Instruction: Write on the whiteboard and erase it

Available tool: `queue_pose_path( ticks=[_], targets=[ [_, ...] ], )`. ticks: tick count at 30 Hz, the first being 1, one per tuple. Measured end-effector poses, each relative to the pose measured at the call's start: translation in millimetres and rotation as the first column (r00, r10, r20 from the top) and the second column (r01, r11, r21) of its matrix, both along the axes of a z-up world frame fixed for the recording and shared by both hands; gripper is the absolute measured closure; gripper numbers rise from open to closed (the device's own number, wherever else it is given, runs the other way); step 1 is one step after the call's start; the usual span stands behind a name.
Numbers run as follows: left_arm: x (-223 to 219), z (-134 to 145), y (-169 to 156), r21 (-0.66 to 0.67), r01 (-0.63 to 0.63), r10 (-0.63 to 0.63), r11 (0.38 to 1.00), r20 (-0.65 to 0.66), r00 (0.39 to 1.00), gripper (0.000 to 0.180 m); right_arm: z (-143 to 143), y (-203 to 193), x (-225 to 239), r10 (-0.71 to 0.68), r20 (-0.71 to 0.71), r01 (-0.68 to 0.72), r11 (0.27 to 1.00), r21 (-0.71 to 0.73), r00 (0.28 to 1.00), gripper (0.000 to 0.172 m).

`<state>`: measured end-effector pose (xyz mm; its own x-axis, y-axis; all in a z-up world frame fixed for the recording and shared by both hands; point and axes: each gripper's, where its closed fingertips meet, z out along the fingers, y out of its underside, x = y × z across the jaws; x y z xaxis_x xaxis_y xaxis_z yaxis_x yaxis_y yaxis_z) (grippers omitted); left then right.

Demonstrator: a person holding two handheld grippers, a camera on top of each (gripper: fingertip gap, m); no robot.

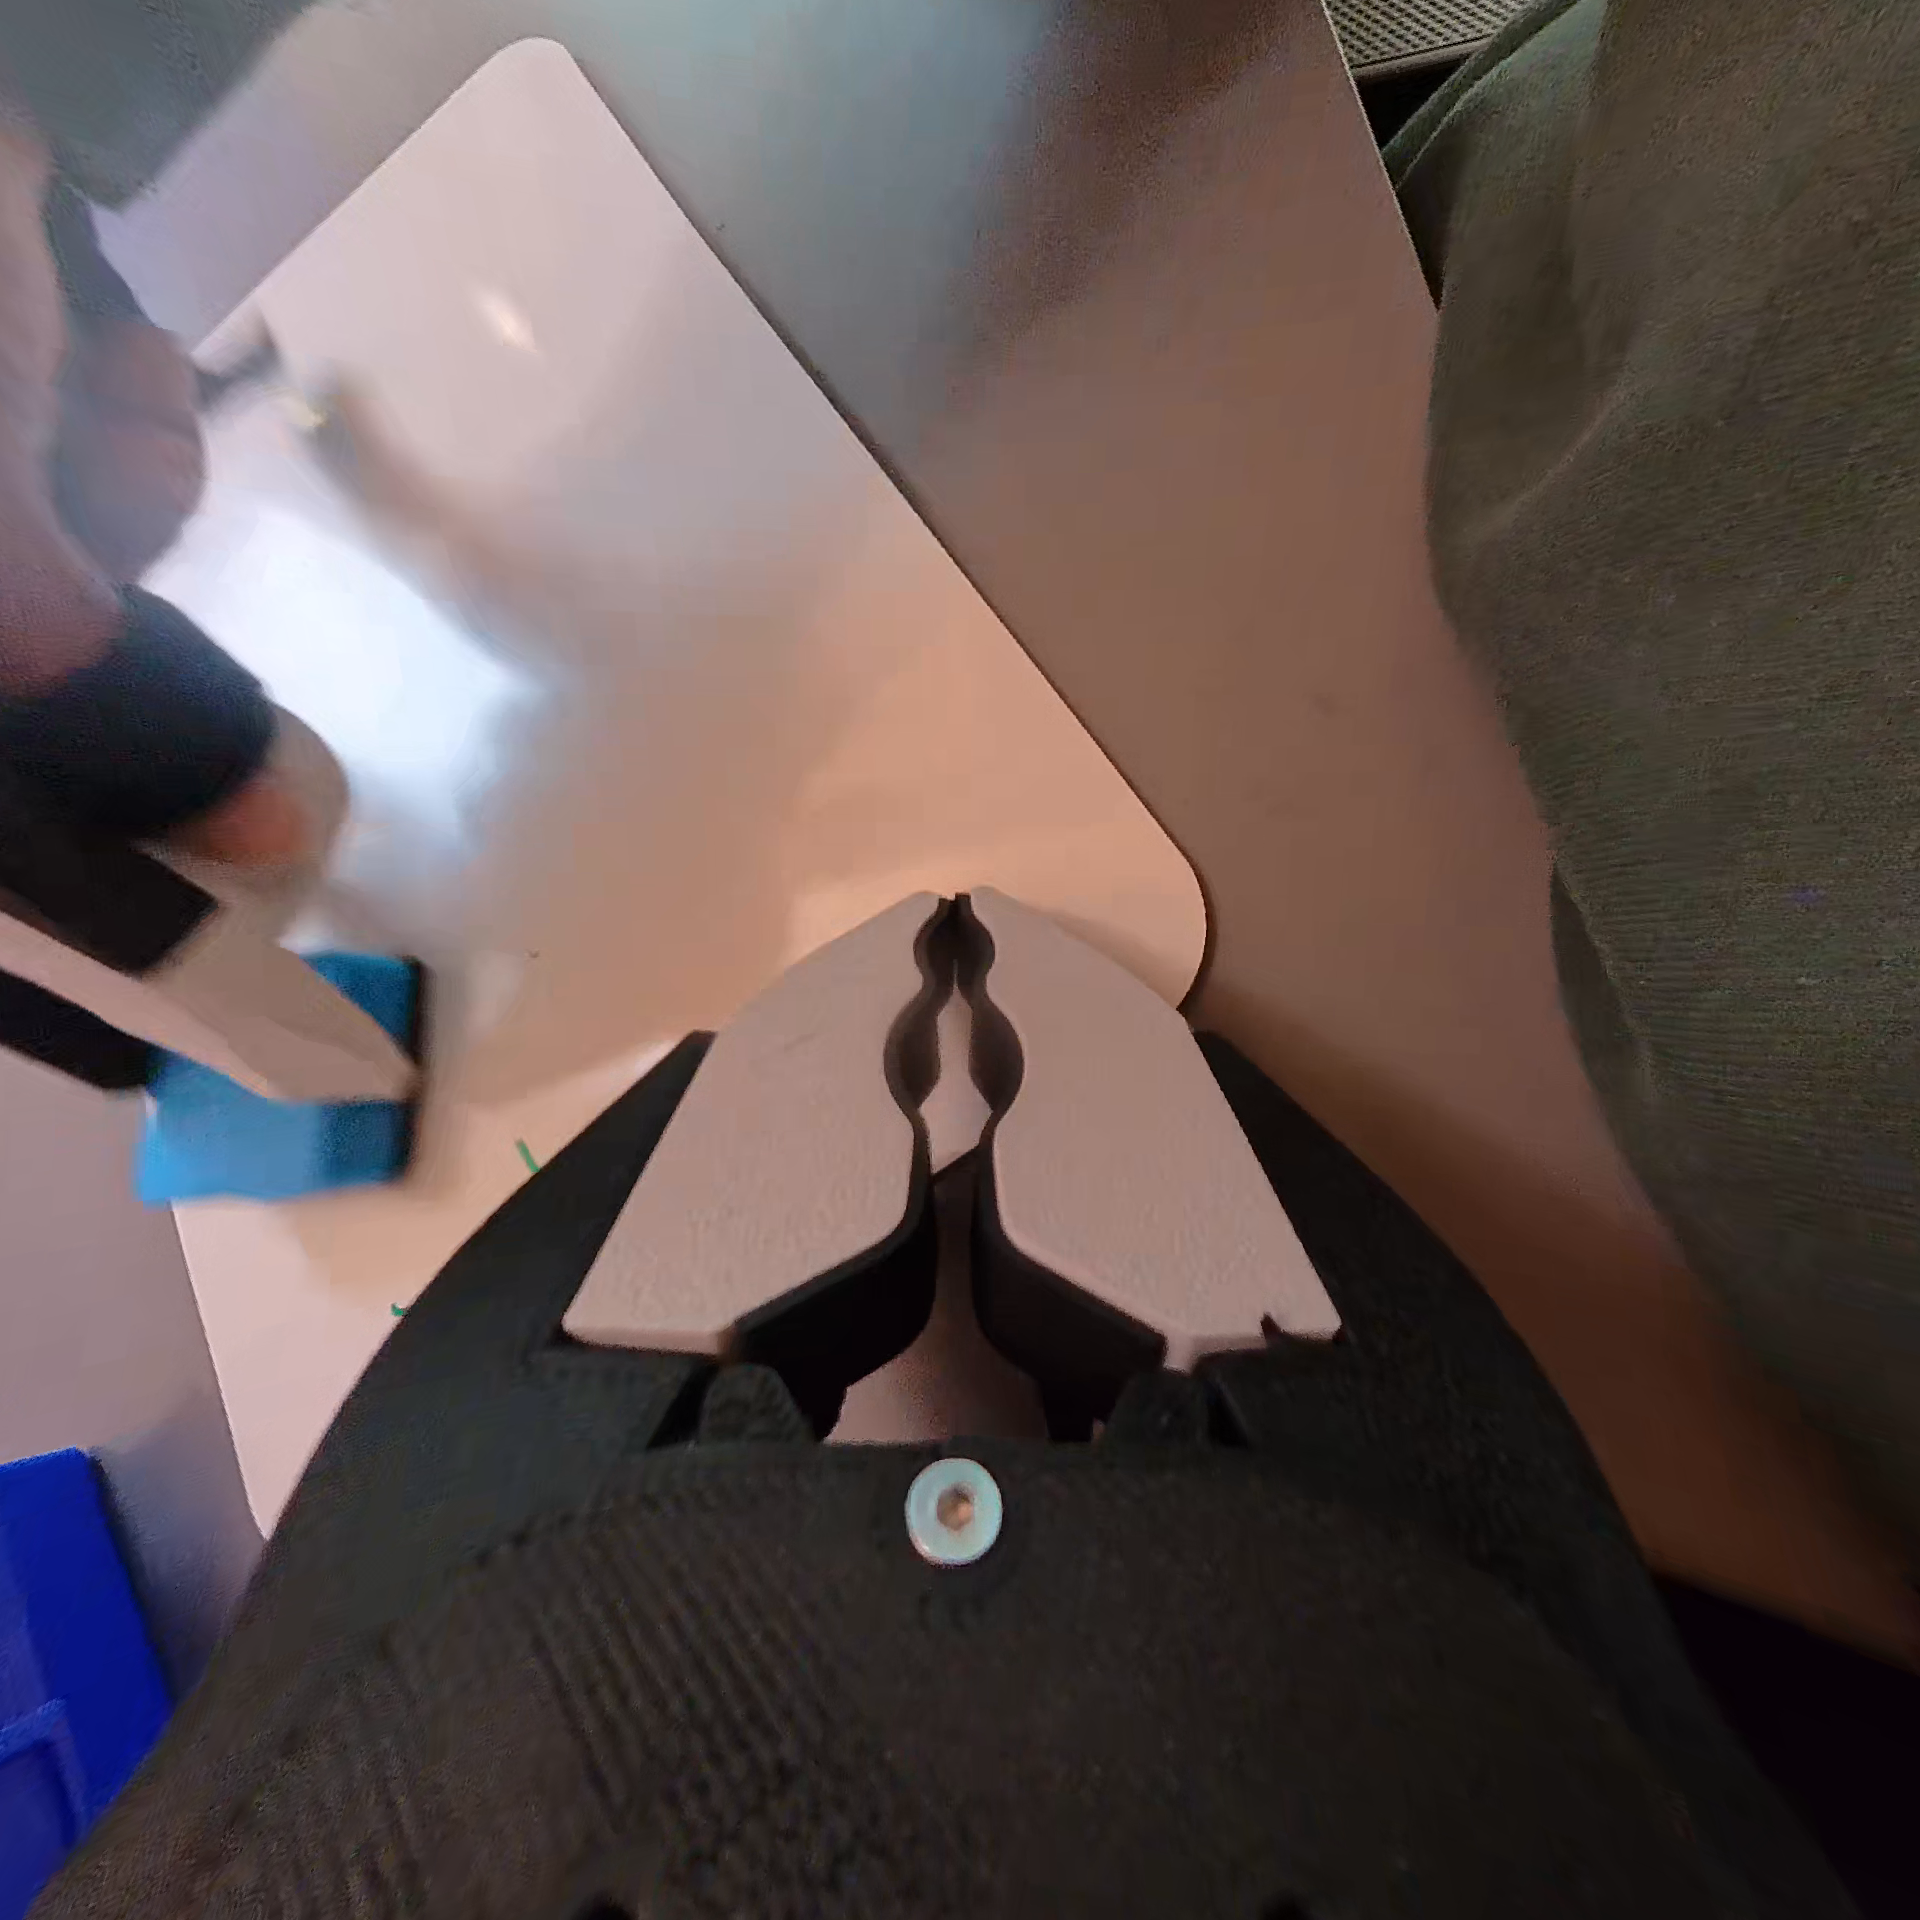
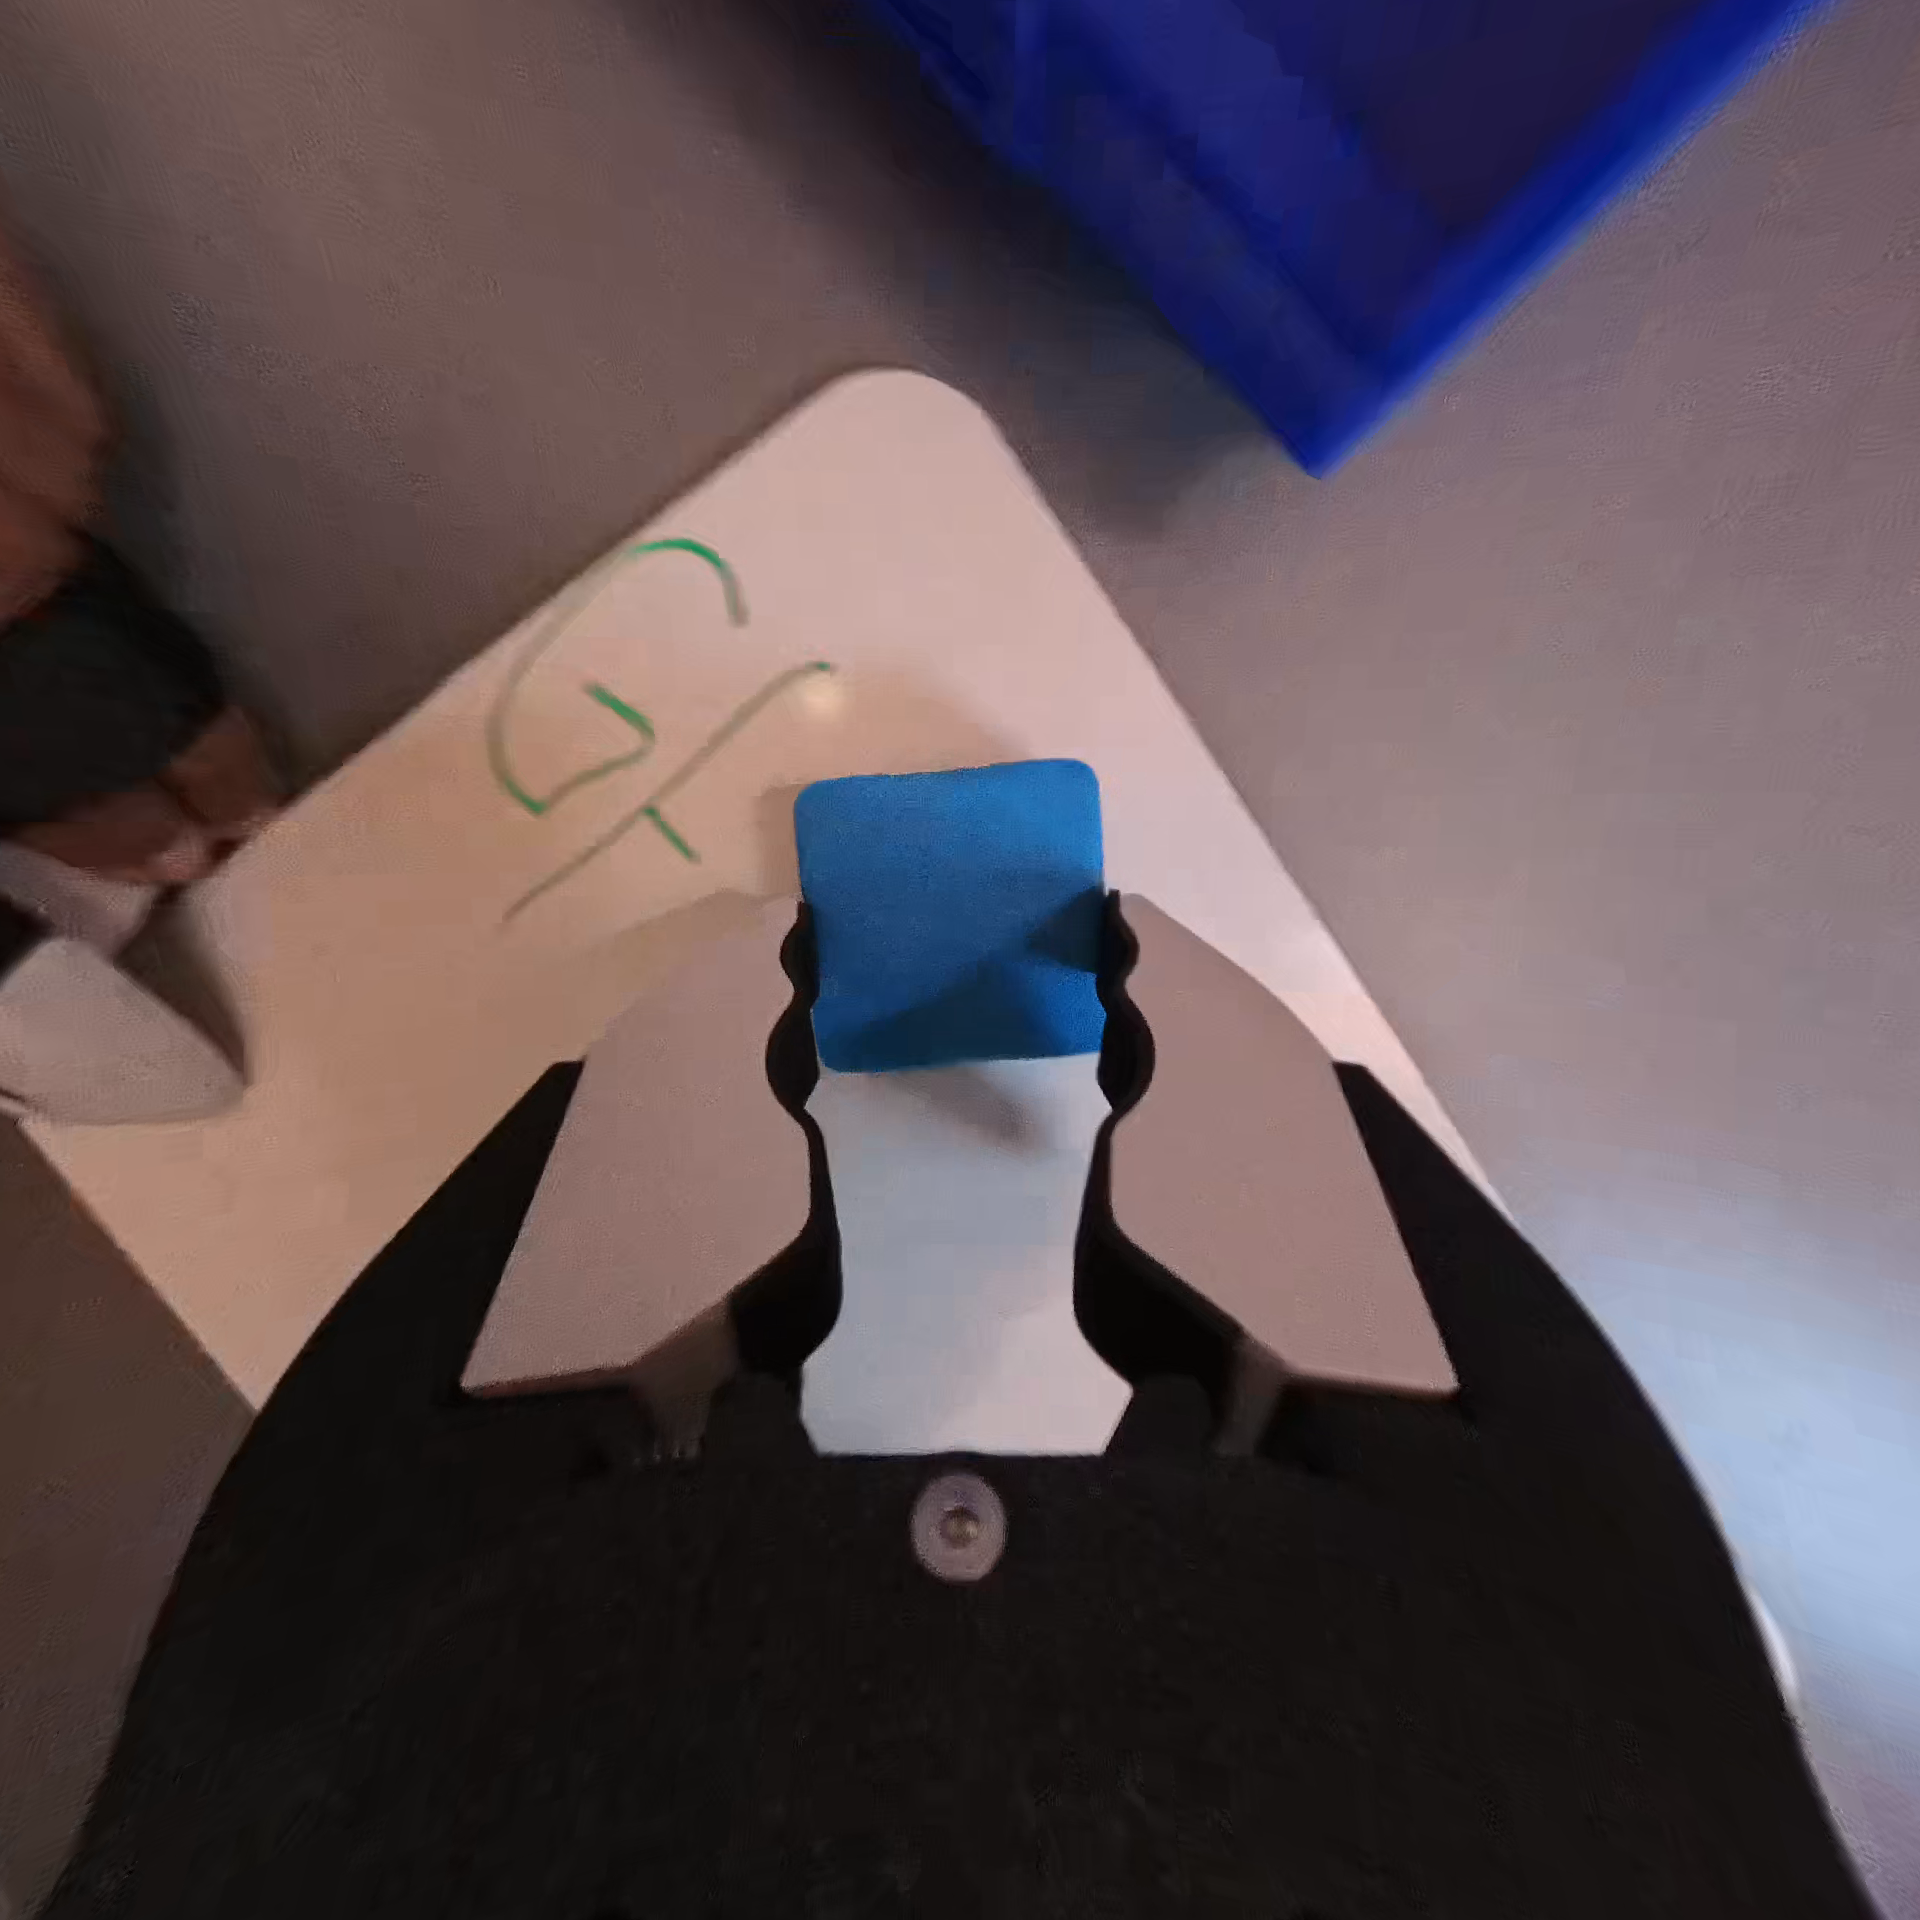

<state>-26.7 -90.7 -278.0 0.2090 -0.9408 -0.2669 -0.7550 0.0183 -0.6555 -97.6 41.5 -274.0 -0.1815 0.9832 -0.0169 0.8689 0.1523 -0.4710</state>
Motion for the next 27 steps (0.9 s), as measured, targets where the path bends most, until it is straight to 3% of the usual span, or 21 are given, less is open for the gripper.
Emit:
queue_pose_path(
  ticks=[3, 5, 8, 11, 13, 15, 18, 20, 23, 25, 27],
  targets=[
    [0, 0, 0, -0.006, 0.003, -0.003, 1.000, 0.003, 1.000, 0.180, 0, -51, 20, 0.172, 0.063, -0.172, 0.985, -0.003, 0.983, 0.119],
    [0, 0, 0, -0.002, 0.005, -0.005, 1.000, 0.003, 1.000, 0.180, 0, -34, 34, 0.133, 0.102, -0.132, 0.991, -0.019, 0.986, 0.120],
    [0, 0, 0, 0.001, 0.002, -0.002, 1.000, 0.002, 1.000, 0.180, -1, 14, 6, -0.021, 0.054, 0.021, 1.000, 0.004, 0.998, 0.120],
    [0, 0, 0, -0.003, 0.002, -0.002, 1.000, 0.007, 1.000, 0.180, -1, -35, -20, 0.128, -0.005, -0.128, 0.992, -0.013, 0.992, 0.119],
    [0, 0, -1, -0.007, 0.003, -0.003, 1.000, 0.009, 1.000, 0.180, -1, -64, -1, 0.234, 0.039, -0.234, 0.972, -0.017, 0.971, 0.119],
    [0, 0, -1, -0.002, 0.005, -0.005, 1.000, 0.009, 1.000, 0.180, -1, -50, 21, 0.227, 0.098, -0.225, 0.974, -0.034, 0.969, 0.120],
    [0, 0, -1, -0.001, 0.004, -0.004, 1.000, 0.008, 1.000, 0.180, -2, -5, -7, 0.063, 0.074, -0.064, 0.998, -0.002, 0.995, 0.120],
    [0, 1, -1, -0.001, 0.000, 0.000, 1.000, 0.010, 1.000, 0.180, -2, -26, -34, 0.133, 0.027, -0.133, 0.991, -0.001, 0.991, 0.120],
    [0, 1, -2, 0.002, 0.002, -0.002, 1.000, 0.010, 1.000, 0.180, -2, -70, -16, 0.303, 0.085, -0.303, 0.953, -0.017, 0.949, 0.119],
    [0, 1, -2, 0.001, 0.004, -0.004, 1.000, 0.011, 1.000, 0.180, -1, -60, -2, 0.313, 0.130, -0.310, 0.950, -0.041, 0.941, 0.120],
    [0, 1, -2, 0.008, 0.004, -0.004, 1.000, 0.007, 1.000, 0.180, -2, -29, -21, 0.206, 0.127, -0.208, 0.978, 0.006, 0.970, 0.120]
  ],
)
